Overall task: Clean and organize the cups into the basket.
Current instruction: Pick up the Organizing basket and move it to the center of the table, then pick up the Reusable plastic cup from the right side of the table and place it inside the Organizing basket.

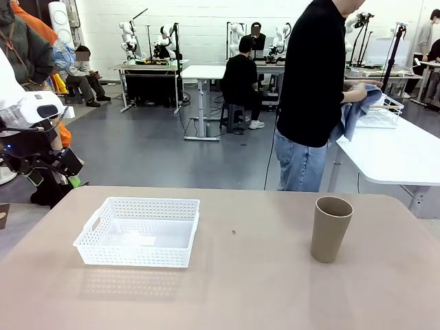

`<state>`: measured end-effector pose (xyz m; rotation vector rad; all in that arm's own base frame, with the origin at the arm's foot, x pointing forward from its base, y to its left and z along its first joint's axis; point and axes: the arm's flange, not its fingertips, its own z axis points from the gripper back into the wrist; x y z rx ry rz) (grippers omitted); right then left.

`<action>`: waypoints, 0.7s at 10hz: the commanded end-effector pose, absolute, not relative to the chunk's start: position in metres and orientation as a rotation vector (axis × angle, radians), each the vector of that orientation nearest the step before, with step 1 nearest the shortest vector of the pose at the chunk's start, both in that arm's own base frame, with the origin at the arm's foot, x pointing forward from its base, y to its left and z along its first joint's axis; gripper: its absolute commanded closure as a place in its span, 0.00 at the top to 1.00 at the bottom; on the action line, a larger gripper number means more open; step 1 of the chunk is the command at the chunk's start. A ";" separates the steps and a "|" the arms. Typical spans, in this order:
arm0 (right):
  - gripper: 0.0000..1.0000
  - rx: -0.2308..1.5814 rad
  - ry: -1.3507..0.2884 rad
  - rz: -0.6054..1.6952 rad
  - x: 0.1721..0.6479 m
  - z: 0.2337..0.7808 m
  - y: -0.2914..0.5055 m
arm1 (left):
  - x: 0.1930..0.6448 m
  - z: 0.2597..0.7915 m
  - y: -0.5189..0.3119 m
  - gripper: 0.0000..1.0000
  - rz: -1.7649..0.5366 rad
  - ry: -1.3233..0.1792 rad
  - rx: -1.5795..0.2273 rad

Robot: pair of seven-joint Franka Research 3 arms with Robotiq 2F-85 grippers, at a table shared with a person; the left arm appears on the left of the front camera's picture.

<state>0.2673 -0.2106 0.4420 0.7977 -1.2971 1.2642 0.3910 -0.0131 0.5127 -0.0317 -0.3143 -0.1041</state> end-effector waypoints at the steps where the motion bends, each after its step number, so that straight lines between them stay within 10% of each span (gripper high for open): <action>1: 1.00 0.950 -1.244 1.120 0.323 0.399 -0.234 | 0.392 0.514 -0.017 1.00 -0.112 -0.317 -0.024; 7: 1.00 0.908 -1.044 1.037 0.357 0.331 -0.194 | 0.392 0.514 -0.017 1.00 -0.112 -0.317 -0.024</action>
